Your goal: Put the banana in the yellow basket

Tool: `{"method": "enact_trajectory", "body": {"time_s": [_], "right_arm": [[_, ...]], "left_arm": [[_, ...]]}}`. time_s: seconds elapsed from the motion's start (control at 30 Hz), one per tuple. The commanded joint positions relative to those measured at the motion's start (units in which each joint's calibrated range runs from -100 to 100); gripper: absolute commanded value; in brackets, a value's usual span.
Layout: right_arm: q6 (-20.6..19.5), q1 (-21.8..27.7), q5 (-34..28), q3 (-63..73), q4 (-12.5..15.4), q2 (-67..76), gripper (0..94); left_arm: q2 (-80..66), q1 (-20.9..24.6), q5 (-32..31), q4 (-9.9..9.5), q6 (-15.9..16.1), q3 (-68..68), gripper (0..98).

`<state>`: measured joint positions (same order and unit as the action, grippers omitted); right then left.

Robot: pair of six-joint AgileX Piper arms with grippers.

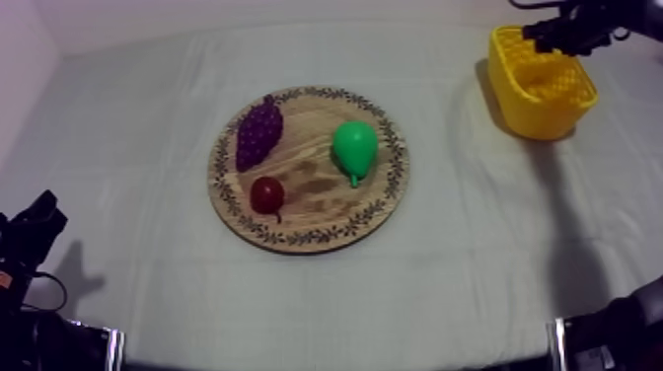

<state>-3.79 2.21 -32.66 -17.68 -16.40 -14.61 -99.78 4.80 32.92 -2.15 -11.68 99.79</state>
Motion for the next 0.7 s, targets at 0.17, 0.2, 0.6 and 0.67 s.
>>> {"method": "enact_trajectory", "body": {"time_s": [0.17,0.2,0.6,0.67], "right_arm": [[-1.3,1.3,10.3,-19.0,0.9,22.1,5.6],[-1.2,1.3,11.0,-21.9,1.2,25.3,4.7],[-2.7,1.4,16.8,-55.4,2.2,63.1,0.7],[-1.6,1.4,17.1,-60.6,3.7,69.0,0.6]], "left_arm": [[0.0,0.0,0.0,-0.03,0.0,0.0,0.1],[0.0,0.0,0.0,-0.03,0.0,0.0,0.1],[0.0,0.0,0.0,-0.03,0.0,0.0,0.1],[0.0,0.0,0.0,-0.03,0.0,0.0,0.1]]}}
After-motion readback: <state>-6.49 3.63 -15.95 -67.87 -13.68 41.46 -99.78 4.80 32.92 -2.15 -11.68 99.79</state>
